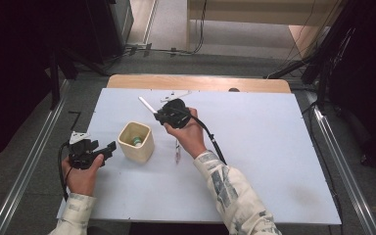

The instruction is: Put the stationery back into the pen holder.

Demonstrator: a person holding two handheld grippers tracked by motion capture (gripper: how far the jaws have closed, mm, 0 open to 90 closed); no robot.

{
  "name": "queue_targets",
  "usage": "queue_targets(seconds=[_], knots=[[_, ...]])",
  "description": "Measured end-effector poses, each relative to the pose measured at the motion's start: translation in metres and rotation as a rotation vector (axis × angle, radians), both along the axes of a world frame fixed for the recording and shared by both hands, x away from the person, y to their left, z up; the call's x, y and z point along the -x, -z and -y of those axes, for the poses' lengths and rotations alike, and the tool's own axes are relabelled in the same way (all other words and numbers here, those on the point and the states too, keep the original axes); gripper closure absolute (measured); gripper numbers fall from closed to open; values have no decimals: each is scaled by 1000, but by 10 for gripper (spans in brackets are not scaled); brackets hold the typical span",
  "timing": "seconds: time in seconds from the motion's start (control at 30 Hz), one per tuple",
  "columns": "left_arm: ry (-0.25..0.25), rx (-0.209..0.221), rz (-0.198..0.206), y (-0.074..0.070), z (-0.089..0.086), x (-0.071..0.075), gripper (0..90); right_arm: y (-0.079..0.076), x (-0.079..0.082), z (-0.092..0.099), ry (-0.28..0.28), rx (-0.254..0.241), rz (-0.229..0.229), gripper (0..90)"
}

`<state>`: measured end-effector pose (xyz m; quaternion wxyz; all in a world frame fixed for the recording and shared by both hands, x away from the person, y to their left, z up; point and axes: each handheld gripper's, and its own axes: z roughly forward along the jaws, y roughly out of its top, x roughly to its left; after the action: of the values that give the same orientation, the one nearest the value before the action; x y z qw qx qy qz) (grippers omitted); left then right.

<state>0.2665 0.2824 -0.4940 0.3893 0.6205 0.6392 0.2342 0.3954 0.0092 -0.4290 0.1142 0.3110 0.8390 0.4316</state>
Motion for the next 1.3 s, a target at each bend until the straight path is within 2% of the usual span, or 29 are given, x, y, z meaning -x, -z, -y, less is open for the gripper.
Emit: queue_targets(seconds=[0.7,1.0,1.3], knots=[[-1,2,3,0,0,0,300,-23,13,-2,-35,-47,34,771],[-1,5,3,-1,0,0,300,-30,20,-10,-65,-57,39,771],[-1,6,4,-1,-1,1,300,-29,26,-22,-96,-62,36,771]])
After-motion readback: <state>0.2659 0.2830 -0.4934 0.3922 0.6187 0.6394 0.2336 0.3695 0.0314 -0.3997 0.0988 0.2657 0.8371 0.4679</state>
